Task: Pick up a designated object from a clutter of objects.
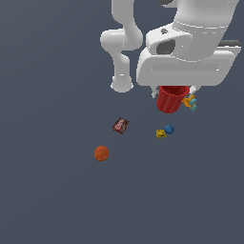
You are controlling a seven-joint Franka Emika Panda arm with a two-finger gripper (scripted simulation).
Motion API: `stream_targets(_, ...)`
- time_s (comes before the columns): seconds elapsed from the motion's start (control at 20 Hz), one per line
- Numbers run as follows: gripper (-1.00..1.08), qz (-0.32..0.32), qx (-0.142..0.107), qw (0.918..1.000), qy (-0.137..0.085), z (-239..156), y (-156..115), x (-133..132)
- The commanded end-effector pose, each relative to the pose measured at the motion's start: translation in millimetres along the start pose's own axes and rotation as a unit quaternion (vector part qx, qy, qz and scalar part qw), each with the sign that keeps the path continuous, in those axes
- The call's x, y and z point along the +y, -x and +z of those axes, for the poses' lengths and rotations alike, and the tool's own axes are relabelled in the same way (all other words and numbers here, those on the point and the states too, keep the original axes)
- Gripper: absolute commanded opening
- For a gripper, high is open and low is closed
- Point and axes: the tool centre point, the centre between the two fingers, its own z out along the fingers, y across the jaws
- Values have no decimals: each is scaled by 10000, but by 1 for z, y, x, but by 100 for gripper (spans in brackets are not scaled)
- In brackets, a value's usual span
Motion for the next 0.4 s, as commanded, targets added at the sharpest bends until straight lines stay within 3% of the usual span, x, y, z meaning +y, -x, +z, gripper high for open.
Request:
stream_targets(0.0,-100,0,5,10000,-2,-14,3,1)
stream_targets(0.35,-100,3,6,10000,-2,-26,5,2)
